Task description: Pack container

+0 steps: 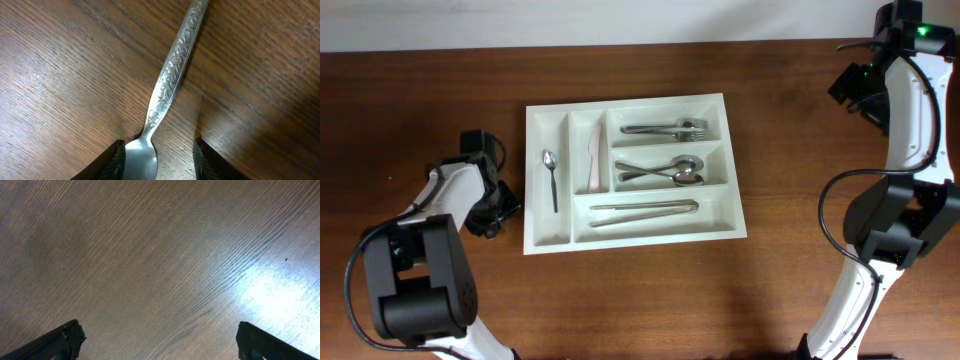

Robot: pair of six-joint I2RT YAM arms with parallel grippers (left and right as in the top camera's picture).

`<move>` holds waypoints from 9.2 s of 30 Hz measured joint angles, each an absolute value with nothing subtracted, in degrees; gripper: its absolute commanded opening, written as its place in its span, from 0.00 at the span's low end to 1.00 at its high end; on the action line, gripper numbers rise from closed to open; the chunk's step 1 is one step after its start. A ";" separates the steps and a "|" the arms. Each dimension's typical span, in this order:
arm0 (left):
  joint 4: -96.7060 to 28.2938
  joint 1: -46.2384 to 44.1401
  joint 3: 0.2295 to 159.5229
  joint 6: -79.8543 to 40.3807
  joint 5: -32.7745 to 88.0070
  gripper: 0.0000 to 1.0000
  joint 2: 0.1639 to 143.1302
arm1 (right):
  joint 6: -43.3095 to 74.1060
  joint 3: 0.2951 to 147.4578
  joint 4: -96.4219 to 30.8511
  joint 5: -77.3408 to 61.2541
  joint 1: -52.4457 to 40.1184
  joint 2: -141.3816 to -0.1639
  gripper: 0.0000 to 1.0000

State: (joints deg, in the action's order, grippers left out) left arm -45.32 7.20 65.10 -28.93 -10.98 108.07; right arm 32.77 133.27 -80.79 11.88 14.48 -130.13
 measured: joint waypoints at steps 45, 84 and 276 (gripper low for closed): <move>-47.88 7.97 64.47 -28.49 -9.69 0.13 107.68 | 32.77 133.27 -80.79 11.88 14.48 -130.13 0.99; -61.82 -2.28 89.27 -20.51 -0.78 0.02 110.28 | 32.77 133.27 -80.79 11.88 14.48 -130.13 0.99; -66.52 16.91 96.97 -21.37 -5.98 0.99 109.89 | -1.50 6.46 -20.08 -1.39 -4.47 -0.84 0.99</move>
